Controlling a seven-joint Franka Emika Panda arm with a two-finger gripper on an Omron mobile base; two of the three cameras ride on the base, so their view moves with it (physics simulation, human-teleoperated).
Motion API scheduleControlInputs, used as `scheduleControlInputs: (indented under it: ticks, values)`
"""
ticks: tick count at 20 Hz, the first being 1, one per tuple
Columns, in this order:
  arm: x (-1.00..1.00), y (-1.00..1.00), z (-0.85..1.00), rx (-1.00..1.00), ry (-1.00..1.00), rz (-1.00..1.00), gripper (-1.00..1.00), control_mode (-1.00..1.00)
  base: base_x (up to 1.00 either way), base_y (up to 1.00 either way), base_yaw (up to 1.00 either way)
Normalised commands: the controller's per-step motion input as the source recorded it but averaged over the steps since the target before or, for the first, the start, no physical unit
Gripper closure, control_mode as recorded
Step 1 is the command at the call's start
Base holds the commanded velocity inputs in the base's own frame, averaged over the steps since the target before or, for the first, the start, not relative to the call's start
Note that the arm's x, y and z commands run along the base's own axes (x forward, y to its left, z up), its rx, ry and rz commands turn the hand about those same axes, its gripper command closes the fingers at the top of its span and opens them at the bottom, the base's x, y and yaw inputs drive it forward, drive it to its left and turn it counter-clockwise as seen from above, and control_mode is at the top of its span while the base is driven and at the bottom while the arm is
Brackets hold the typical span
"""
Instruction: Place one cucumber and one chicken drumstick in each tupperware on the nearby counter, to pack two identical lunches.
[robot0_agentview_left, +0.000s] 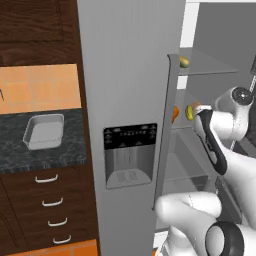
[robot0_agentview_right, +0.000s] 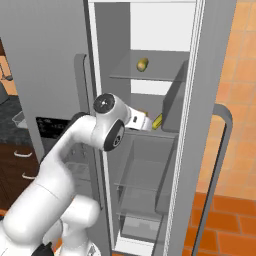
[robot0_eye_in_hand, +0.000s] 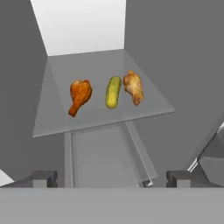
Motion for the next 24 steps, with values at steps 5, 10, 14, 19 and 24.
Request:
scheduleControlInputs:
  ticks: [5,10,14,19,24]
  values:
    - [0.51,-0.69,-0.04,0.09,0.12,0.03,-1.0,-1.0,0.0,0.0,0.0]
    - [0.75,-0.31,-0.23,0.08,0.12,0.01,-1.0,-1.0,0.0,0.0,0.0]
    - [0.71,-0.09,-0.49,0.04,0.02,0.0,-1.0,-1.0,0.0,0.0,0.0]
    - [0.7,0.0,-0.44,0.05,0.0,0.0,-1.0,-1.0,0.0,0.0,0.0]
    - [0.7,0.0,-0.5,0.0,0.0,0.0,-1.0,-1.0,0.0,0.0,0.0]
